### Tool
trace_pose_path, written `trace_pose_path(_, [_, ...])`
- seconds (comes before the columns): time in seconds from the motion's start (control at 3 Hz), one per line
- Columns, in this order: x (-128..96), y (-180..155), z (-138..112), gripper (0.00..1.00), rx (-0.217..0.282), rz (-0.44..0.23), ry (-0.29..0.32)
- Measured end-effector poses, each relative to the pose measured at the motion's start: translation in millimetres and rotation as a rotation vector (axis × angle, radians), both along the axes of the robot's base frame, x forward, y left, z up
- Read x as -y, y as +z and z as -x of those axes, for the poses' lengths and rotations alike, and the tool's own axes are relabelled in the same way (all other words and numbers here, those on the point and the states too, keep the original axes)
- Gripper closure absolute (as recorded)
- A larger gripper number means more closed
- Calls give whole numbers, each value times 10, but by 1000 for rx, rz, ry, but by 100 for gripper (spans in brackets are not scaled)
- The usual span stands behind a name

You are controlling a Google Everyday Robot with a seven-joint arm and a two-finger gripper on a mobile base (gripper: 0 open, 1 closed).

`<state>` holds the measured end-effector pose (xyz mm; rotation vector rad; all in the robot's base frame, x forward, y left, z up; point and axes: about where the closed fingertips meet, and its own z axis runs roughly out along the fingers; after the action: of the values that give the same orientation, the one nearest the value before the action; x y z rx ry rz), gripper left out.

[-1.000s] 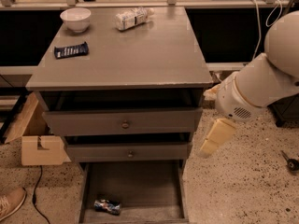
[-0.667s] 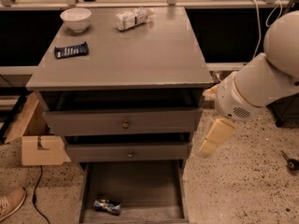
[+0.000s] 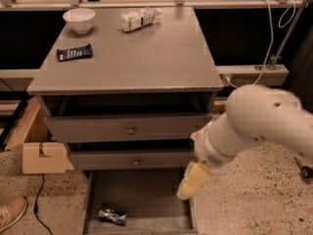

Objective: Pick redbull can from bottom drawer and place on counter

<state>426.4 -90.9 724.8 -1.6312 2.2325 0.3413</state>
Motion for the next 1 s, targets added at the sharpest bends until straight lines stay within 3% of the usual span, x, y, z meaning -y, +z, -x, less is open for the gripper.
trace_pose_path(0.33, [-424,-771,158,0,-69,-36,-10])
trace_pose_path(0.67, [-966,-1592,78,0,-110,-208,-53])
trace_pose_path(1.0, [-966,-1593,78,0,-110,-208,-53])
